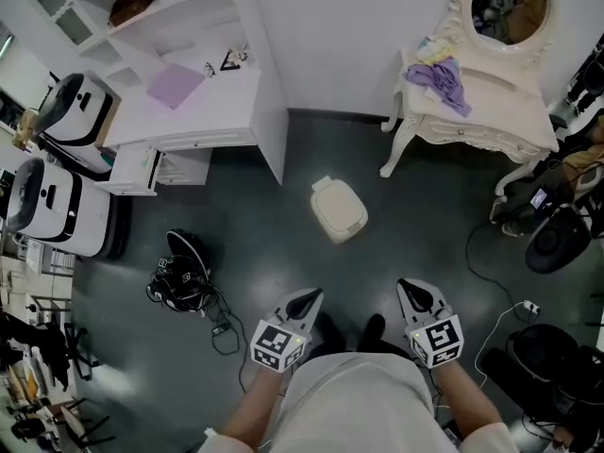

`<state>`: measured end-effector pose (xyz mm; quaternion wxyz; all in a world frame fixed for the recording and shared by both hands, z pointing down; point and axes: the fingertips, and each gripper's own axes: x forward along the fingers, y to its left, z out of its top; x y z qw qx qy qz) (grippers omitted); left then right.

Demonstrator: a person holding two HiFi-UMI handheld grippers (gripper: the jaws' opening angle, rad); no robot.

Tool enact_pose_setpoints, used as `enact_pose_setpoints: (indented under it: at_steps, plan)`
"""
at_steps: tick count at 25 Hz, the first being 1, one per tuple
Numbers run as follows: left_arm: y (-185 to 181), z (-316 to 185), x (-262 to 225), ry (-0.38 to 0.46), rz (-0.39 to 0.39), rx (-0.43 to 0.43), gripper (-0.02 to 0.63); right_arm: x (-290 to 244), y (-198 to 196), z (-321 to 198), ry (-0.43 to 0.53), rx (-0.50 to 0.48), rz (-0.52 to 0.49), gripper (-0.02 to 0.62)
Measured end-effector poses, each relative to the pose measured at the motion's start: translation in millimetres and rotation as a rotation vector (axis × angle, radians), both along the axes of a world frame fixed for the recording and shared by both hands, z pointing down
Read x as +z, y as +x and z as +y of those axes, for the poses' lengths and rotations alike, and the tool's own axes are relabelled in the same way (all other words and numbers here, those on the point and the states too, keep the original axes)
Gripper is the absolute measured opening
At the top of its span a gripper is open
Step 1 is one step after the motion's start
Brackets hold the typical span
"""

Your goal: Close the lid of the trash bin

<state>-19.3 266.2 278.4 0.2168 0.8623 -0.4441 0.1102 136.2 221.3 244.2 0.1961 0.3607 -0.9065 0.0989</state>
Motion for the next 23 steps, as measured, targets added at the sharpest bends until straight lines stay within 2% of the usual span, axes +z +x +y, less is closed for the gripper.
enact_pose_setpoints:
  at_steps: [4,14,23]
  plan:
    - [6,11,-10,0.013,0.005,-0.044,0.014,-14,11,2,0.025,-0.019,-0.008,0.012]
    - [21,17,-18,0.023,0.001,-0.073,0.014,-20,26,7,0.034,-0.040,-0.020,0.012]
    - [12,13,-22,0.033,-0.002,-0.097,0.014,-21,21,4,0.044,-0.057,-0.019,0.012]
